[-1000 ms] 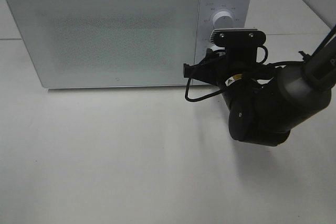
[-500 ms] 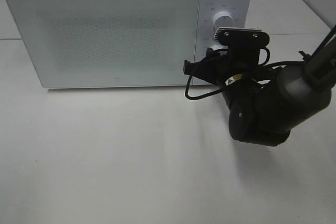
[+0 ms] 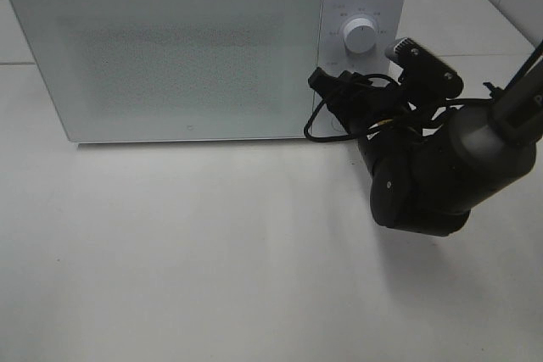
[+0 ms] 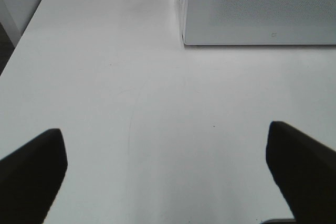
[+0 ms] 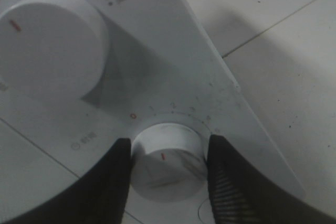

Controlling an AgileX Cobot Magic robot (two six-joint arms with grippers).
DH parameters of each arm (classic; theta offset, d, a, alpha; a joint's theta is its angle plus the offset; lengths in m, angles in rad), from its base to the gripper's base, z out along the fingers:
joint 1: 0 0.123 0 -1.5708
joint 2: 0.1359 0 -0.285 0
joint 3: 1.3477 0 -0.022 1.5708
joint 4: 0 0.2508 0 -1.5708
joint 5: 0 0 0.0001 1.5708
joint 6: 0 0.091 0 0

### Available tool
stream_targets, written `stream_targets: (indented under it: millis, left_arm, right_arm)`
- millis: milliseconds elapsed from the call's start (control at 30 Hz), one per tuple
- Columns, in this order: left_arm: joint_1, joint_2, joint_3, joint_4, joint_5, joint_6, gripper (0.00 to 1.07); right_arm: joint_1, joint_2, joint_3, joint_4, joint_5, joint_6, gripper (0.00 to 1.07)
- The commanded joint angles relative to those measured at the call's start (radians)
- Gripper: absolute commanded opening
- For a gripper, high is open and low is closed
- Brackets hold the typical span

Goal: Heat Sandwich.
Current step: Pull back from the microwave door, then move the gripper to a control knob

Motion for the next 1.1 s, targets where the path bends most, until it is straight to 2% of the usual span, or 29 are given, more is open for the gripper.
stream_targets:
  millis: [33,767,1100]
  left_arm:
    - [-0.006,-0.026,0.002,-0.008,-0.01,0.0,0.98]
    - [-0.006,-0.026,0.002,-0.008,-0.01,0.0,0.98]
    - [-0.006,-0.026,0.002,-0.008,-0.01,0.0,0.98]
  right_arm:
    - [0.002,0.0,-0.01,-0.043,-0.009,0.14,0.06]
    - [0.002,0.0,-0.01,-0.087,-0.009,0.792,0.06]
    - [0.002,0.0,-0.01,-0.087,-0.009,1.004,0.06]
